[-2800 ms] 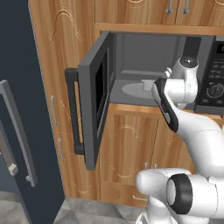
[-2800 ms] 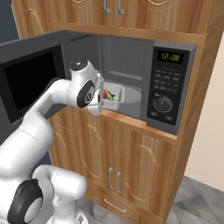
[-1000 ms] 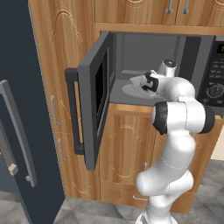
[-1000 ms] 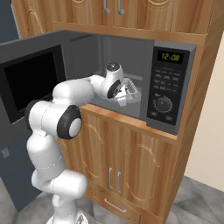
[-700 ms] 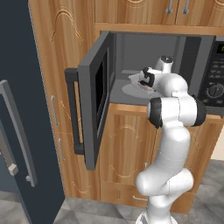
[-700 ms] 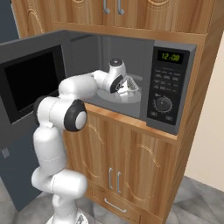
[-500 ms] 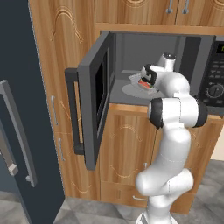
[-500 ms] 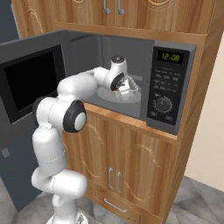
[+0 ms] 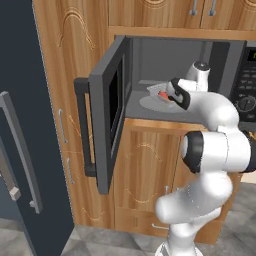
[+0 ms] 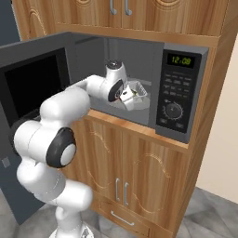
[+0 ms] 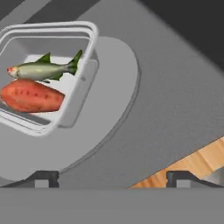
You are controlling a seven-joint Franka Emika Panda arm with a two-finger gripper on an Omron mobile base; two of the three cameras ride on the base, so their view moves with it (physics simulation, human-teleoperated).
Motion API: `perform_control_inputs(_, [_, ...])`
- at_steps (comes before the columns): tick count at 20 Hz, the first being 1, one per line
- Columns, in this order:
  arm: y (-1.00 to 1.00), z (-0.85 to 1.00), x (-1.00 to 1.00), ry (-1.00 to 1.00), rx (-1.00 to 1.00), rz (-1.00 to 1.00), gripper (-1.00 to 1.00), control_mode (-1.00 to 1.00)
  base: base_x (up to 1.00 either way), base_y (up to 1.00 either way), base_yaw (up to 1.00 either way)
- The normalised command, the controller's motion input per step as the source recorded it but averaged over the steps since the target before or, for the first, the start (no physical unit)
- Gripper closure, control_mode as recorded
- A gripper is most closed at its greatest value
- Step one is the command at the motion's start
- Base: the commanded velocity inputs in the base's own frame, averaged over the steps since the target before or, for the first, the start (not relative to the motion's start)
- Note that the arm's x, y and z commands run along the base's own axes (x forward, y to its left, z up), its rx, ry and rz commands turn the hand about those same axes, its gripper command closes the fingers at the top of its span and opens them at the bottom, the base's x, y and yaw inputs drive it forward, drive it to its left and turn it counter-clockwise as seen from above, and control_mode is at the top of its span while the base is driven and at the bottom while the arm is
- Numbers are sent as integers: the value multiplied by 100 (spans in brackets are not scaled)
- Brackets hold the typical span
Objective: Place the tupperware containing the fish and sweet potato meal in the microwave. Close the microwave door and press the start button to reheat the meal.
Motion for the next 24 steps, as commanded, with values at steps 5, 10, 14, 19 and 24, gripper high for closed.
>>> perform_control_inputs(5, [31, 34, -100, -29, -25, 23, -100, -100, 0, 0, 0])
perform_control_inputs(10, [5, 44, -100, -39, -19, 17, -100, -100, 0, 0, 0])
perform_control_inputs(14, [0, 85, -87, -28, -15, 7, -100, -100, 0, 0, 0])
perform_control_inputs(19, [5, 85, -71, -16, -13, 12, -100, -100, 0, 0, 0])
perform_control_inputs(24, [27, 67, -60, -2, -16, 19, -100, -100, 0, 0, 0])
